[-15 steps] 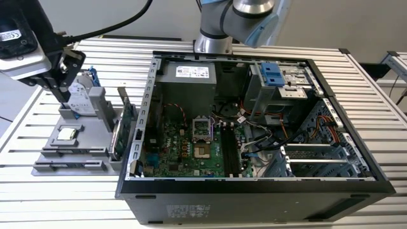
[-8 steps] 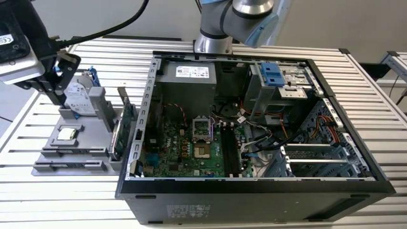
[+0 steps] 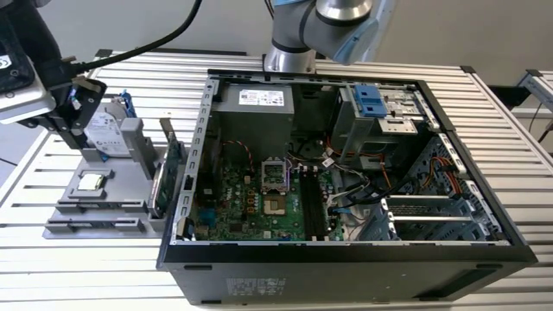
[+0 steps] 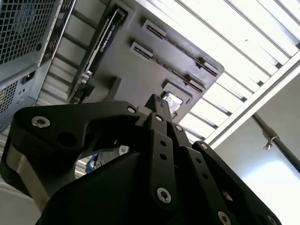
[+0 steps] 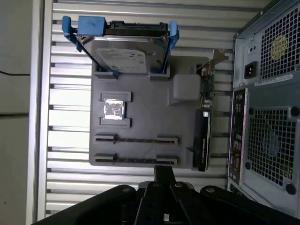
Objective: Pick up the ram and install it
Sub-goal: 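Pick up the ram and move it above insertion slot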
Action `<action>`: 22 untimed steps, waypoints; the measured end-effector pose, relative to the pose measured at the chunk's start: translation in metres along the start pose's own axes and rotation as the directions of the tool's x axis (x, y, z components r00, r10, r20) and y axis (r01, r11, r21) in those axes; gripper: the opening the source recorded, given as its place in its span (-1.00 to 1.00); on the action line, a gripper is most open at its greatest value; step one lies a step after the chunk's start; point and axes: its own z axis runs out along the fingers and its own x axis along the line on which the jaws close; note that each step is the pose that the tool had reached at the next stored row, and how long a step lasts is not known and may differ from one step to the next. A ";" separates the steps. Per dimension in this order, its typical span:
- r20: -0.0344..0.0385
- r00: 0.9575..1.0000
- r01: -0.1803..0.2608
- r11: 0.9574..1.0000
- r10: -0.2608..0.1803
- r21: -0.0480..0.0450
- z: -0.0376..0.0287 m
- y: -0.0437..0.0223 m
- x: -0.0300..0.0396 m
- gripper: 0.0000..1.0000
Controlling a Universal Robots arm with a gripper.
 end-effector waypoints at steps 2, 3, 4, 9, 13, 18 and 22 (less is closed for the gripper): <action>0.000 1.000 0.000 1.000 0.000 0.000 0.0004 -0.0028 0.0007 -1.00; -0.001 1.000 0.000 1.000 0.000 0.000 0.0005 -0.0041 0.0011 -1.00; -0.001 1.000 0.000 1.000 0.000 0.000 0.0008 -0.0055 0.0015 -1.00; -0.002 1.000 0.000 1.000 0.000 0.000 0.0018 -0.0121 0.0042 -1.00; -0.003 1.000 0.000 1.000 0.000 0.000 0.0029 -0.0164 0.0064 -1.00; -0.004 1.000 0.000 1.000 0.000 0.000 0.0045 -0.0193 0.0095 -1.00; -0.005 1.000 0.000 1.000 0.000 0.000 0.0058 -0.0195 0.0124 -1.00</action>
